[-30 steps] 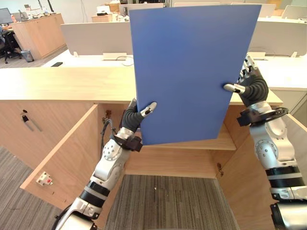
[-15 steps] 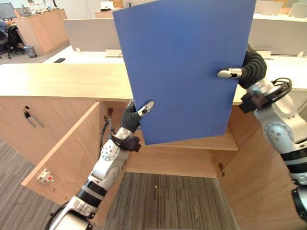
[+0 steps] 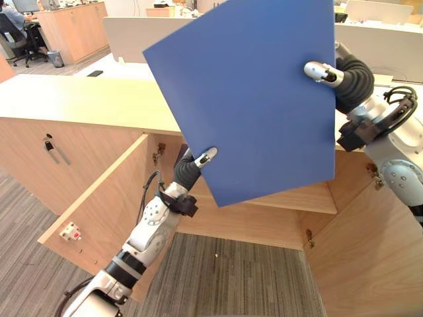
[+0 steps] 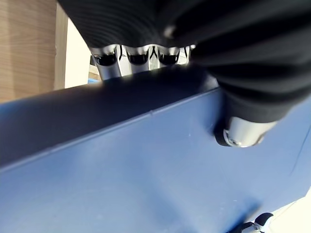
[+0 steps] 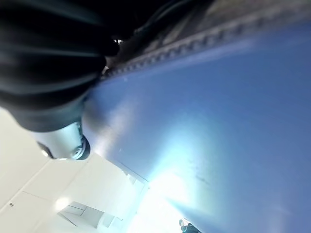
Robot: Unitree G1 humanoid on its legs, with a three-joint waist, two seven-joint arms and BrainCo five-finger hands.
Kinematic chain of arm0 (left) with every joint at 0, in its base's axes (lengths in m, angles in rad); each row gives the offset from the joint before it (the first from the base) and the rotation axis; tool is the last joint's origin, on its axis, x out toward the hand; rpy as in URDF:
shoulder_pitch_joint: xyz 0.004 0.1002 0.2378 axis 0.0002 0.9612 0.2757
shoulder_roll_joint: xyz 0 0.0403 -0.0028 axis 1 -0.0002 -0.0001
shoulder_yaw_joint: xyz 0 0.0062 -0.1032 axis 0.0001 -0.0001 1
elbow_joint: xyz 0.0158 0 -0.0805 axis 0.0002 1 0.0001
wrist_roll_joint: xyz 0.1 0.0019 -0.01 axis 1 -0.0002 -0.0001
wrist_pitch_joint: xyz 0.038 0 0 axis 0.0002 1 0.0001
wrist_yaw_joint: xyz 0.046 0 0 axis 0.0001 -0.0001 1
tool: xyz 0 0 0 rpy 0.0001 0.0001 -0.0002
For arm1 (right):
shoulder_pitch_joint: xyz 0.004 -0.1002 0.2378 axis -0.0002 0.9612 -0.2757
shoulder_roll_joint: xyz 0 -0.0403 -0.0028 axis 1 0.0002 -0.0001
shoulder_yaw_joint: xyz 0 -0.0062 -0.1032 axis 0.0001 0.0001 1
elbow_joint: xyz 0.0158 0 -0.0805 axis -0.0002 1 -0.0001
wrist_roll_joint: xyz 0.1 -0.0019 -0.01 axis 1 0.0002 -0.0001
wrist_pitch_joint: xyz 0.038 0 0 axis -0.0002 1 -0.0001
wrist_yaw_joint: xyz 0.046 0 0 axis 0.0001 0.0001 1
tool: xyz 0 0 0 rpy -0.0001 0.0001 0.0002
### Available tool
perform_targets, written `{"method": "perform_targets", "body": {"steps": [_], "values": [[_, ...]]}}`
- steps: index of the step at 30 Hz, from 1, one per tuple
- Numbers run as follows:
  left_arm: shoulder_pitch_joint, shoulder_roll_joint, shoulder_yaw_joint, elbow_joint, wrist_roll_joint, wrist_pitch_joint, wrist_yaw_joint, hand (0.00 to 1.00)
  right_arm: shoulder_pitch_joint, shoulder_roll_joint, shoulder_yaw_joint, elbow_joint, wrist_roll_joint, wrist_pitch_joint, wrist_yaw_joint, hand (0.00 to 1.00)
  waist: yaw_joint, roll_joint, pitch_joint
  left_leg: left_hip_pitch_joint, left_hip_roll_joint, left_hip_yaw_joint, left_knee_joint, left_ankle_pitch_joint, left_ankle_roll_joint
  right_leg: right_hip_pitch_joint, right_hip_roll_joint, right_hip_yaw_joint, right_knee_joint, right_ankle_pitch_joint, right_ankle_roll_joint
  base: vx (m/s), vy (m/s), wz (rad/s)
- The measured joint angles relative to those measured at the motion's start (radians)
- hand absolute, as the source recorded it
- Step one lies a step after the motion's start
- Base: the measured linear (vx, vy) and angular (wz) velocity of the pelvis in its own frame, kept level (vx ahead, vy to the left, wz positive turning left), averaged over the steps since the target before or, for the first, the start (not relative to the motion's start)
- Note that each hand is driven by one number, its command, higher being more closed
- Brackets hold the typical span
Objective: Walk over to the cabinet, pick up the folder, carry it to the office cabinet, place the folder inside the office cabinet, then close the office cabinet door
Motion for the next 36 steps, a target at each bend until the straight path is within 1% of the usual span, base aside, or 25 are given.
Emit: {"method": "perform_targets", "body": {"steps": [4,6,7,9,10,11,12,14,18,23,24,25,29,32,34,36], "values": [[0.0,0.006,-0.023,0.032,0.001,0.026,0.0,1.0,0.03,-0.001,0.002,-0.015,-0.036,0.0,0.0,1.0,0.0,0.0,0.0,0.0,0.0,0.0,0.0,0.0,0.0,0.0,0.0,0.0,0.001,-0.001,-0.001,0.0,0.0,0.0],[0.0,0.013,-0.028,0.039,0.003,0.031,-0.001,1.0,0.044,-0.001,0.002,-0.023,-0.039,0.0,-0.001,1.0,0.001,0.0,0.001,0.0,0.001,0.0,0.0,-0.001,-0.001,0.0,0.0,0.0,0.002,-0.001,-0.001,0.0,0.0,0.0],[0.0,0.024,-0.032,0.04,0.006,0.035,-0.003,0.0,0.053,-0.001,0.002,-0.028,-0.039,0.0,-0.002,1.0,0.001,0.001,0.002,0.0,0.001,0.0,0.0,-0.002,-0.002,0.0,0.001,0.0,0.002,-0.001,-0.002,0.0,0.0,0.0],[0.0,0.037,-0.038,0.048,0.027,0.052,-0.005,0.0,0.058,-0.001,0.008,-0.032,-0.063,0.0,-0.002,1.0,0.001,0.001,0.003,0.0,0.001,0.0,0.001,-0.003,-0.004,0.0,0.001,0.0,0.003,-0.002,-0.003,0.0,0.0,0.0],[0.001,0.046,-0.038,0.06,0.041,0.065,-0.005,0.0,0.06,-0.009,0.023,-0.05,-0.086,0.002,-0.002,1.0,0.0,0.001,0.003,0.0,0.002,0.0,0.001,-0.003,-0.004,-0.001,0.001,0.0,0.004,-0.005,-0.007,0.0,0.0,0.0],[0.004,0.06,-0.04,0.068,0.061,0.088,-0.005,0.0,0.077,-0.015,0.031,-0.081,-0.121,0.007,-0.002,1.0,0.0,0.0,0.005,0.0,0.003,-0.001,0.001,-0.003,-0.004,-0.001,0.002,-0.001,0.005,-0.005,-0.008,0.0,0.0,0.0],[0.006,0.064,-0.04,0.068,0.066,0.093,-0.005,0.0,0.081,-0.015,0.031,-0.086,-0.125,0.009,-0.002,1.0,0.0,0.0,0.005,0.0,0.003,-0.001,0.001,-0.003,-0.004,-0.001,0.002,-0.001,0.006,-0.006,-0.008,0.0,0.0,0.0],[0.012,0.075,-0.037,0.078,0.1,0.122,-0.005,0.0,0.117,-0.014,0.039,-0.116,-0.149,0.022,-0.002,1.0,0.001,0.0,0.01,0.0,0.003,-0.003,0.001,-0.003,-0.004,-0.001,0.002,-0.002,0.007,-0.007,-0.009,0.0,0.0,0.0],[0.038,0.075,-0.035,0.102,0.121,0.141,-0.031,0.0,0.159,-0.005,0.067,-0.123,-0.154,0.041,-0.002,1.0,0.002,-0.001,0.03,0.0,0.002,-0.004,0.0,-0.002,-0.003,-0.003,0.001,-0.003,0.012,-0.008,-0.009,0.0,0.0,0.0],[0.143,0.064,-0.007,0.102,0.118,0.151,-0.057,0.0,0.243,0.067,0.078,-0.122,-0.154,0.09,-0.002,1.0,0.002,-0.004,0.035,-0.001,0.002,-0.003,0.0,0.0,-0.001,-0.008,0.001,-0.004,0.017,-0.011,-0.006,0.0,0.0,0.0],[0.171,0.052,0.01,0.102,0.117,0.152,-0.073,0.0,0.265,0.08,0.078,-0.121,-0.154,0.099,-0.002,1.0,0.004,-0.004,0.036,-0.002,0.002,-0.004,0.0,0.001,-0.001,-0.008,0.001,-0.005,0.017,-0.011,-0.006,0.0,0.0,0.0],[0.193,0.039,0.026,0.102,0.116,0.153,-0.085,0.0,0.292,0.09,0.076,-0.117,-0.151,0.099,-0.002,1.0,0.007,-0.005,0.036,-0.002,0.002,-0.004,0.0,0.001,-0.001,-0.008,0.001,-0.005,0.017,-0.011,-0.006,0.0,0.0,0.0],[0.228,0.015,0.078,0.099,0.113,0.158,-0.093,0.0,0.364,0.148,0.061,-0.074,-0.142,0.101,-0.002,1.0,0.016,-0.006,0.037,-0.001,0.001,-0.005,-0.004,0.001,0.0,-0.007,0.0,-0.006,0.017,-0.012,-0.007,0.0,0.0,0.0],[0.297,-0.026,0.184,0.056,0.105,0.151,-0.088,0.0,0.438,0.185,0.057,-0.063,-0.142,0.119,-0.001,1.0,0.017,-0.008,0.038,-0.001,0.001,-0.006,-0.005,0.002,0.0,-0.007,-0.001,-0.006,0.02,-0.014,-0.006,0.0,0.0,0.0],[0.349,-0.085,0.214,0.123,0.112,0.142,-0.089,0.0,0.495,0.197,0.069,-0.045,-0.177,0.146,0.006,1.0,0.02,-0.01,0.04,-0.003,0.003,-0.012,-0.006,0.002,0.0,-0.001,-0.003,-0.01,0.006,-0.018,-0.011,0.0,0.0,0.07],[0.382,-0.121,0.215,0.162,0.119,0.147,-0.089,0.0,0.539,0.2,0.067,-0.042,-0.217,0.155,0.012,1.0,0.025,-0.012,0.041,-0.003,0.002,-0.013,-0.006,0.002,0.001,0.001,-0.004,-0.012,0.003,-0.018,-0.011,0.0,0.0,0.03]]}}
